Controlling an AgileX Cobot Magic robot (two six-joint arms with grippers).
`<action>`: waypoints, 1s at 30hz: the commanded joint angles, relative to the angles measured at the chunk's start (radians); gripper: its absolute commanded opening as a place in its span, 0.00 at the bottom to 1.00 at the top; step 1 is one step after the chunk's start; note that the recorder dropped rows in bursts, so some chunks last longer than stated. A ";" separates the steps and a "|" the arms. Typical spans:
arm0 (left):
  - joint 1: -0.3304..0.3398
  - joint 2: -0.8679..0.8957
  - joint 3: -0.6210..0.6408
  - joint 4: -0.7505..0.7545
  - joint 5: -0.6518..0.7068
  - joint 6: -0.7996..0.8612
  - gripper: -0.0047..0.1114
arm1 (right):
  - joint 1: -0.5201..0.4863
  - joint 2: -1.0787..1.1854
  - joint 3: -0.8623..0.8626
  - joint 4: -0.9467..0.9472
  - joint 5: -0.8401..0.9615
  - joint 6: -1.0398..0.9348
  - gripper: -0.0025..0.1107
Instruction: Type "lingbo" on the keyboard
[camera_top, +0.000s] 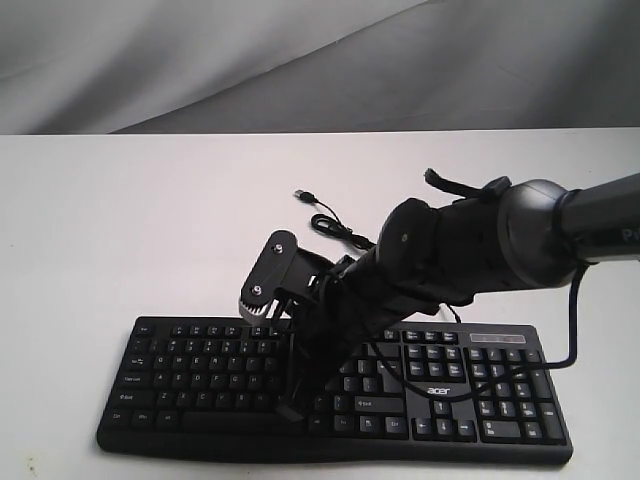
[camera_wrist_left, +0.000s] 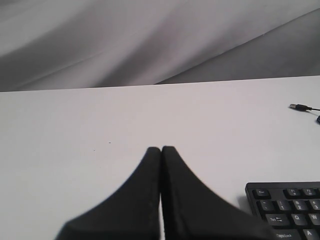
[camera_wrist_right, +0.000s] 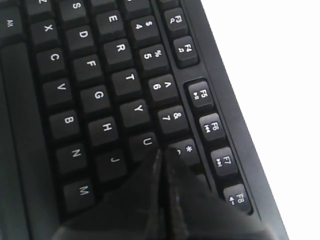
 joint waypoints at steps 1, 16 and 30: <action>0.001 -0.004 0.005 0.000 -0.013 -0.002 0.04 | 0.003 0.017 -0.005 0.005 0.015 -0.007 0.02; 0.001 -0.004 0.005 0.000 -0.013 -0.002 0.04 | 0.044 -0.055 -0.005 0.038 0.031 -0.013 0.02; 0.001 -0.004 0.005 0.000 -0.013 -0.002 0.04 | 0.096 -0.055 -0.001 0.038 0.047 -0.005 0.02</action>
